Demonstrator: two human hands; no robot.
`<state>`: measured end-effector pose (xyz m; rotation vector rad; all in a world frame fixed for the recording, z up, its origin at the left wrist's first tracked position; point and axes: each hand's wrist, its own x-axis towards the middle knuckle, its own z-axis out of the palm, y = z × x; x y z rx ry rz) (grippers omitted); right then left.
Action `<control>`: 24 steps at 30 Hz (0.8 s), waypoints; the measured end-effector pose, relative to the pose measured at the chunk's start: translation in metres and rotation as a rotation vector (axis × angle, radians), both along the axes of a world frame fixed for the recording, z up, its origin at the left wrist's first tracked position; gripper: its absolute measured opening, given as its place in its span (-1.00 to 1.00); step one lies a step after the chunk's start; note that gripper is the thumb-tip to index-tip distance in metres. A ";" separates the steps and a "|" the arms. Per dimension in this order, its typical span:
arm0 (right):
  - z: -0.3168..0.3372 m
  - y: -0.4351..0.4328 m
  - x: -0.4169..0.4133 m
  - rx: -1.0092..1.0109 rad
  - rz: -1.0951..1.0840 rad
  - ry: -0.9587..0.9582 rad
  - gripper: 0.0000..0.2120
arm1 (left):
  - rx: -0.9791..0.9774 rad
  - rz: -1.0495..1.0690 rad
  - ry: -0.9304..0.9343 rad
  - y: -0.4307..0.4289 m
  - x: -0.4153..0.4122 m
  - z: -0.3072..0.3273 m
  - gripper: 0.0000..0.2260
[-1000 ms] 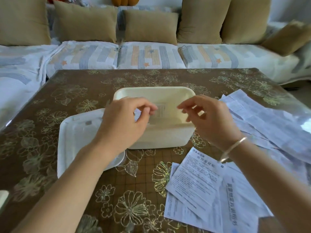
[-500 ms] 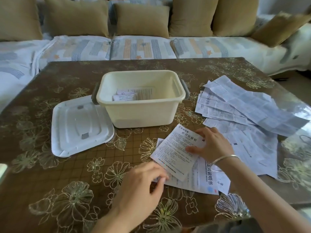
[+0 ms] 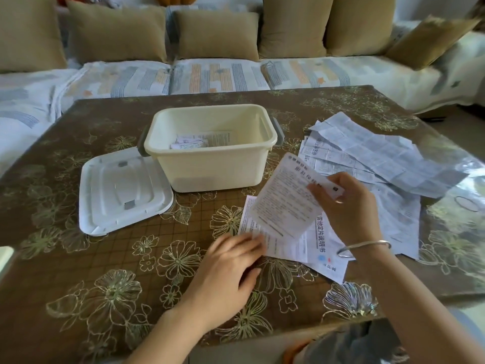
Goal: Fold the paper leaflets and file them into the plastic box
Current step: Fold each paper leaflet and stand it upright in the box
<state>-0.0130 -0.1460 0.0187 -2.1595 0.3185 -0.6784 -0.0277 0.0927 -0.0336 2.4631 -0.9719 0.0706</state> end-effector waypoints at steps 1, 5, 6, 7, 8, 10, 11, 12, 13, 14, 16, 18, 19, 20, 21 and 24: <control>0.006 0.009 -0.008 -0.014 0.029 -0.094 -0.82 | -0.074 0.028 0.027 -0.003 0.001 0.003 -0.62; 0.009 0.046 -0.040 -0.084 0.303 -0.264 -0.86 | -0.473 0.257 0.098 0.006 0.001 0.020 -0.39; 0.002 0.055 -0.045 -0.080 0.389 -0.242 -0.88 | -0.515 0.305 0.083 0.014 0.000 0.022 -0.30; -0.007 0.063 -0.050 -0.094 0.466 -0.208 -0.90 | -0.513 0.339 0.068 0.023 -0.001 0.023 -0.22; -0.016 0.069 -0.054 -0.135 0.533 -0.171 -0.91 | -0.465 0.354 0.051 0.030 -0.003 0.022 -0.17; -0.035 0.079 -0.057 -0.240 0.617 -0.095 -0.89 | -0.295 0.347 0.018 0.045 -0.009 0.018 -0.16; -0.041 0.081 -0.058 -0.273 0.638 -0.059 -0.88 | -0.225 0.339 0.004 0.049 -0.013 0.015 -0.21; -0.045 0.084 -0.059 -0.286 0.646 -0.038 -0.86 | -0.174 0.319 -0.019 0.055 -0.016 0.010 -0.30; -0.047 0.085 -0.059 -0.291 0.641 -0.033 -0.85 | -0.147 0.287 -0.049 0.059 -0.017 0.006 -0.41; -0.047 0.086 -0.060 -0.291 0.635 -0.031 -0.82 | -0.148 0.264 -0.075 0.064 -0.019 0.001 -0.54; -0.045 0.089 -0.063 -0.274 0.631 -0.031 -0.76 | -0.197 0.262 -0.090 0.069 -0.023 -0.004 -0.71; -0.043 0.092 -0.070 -0.254 0.632 -0.026 -0.71 | -0.268 0.273 -0.100 0.070 -0.028 -0.006 -0.86; -0.043 0.092 -0.073 -0.249 0.614 -0.020 -0.67 | -0.290 0.276 -0.103 0.069 -0.032 -0.005 -0.90; -0.042 0.093 -0.077 -0.244 0.579 -0.013 -0.63 | -0.303 0.279 -0.105 0.068 -0.035 -0.003 -0.86; -0.042 0.094 -0.079 -0.230 0.544 -0.002 -0.64 | -0.312 0.279 -0.103 0.068 -0.038 -0.003 -0.81; -0.046 0.098 -0.082 -0.099 0.461 0.068 -0.70 | -0.282 0.328 -0.122 0.065 -0.041 -0.002 -0.77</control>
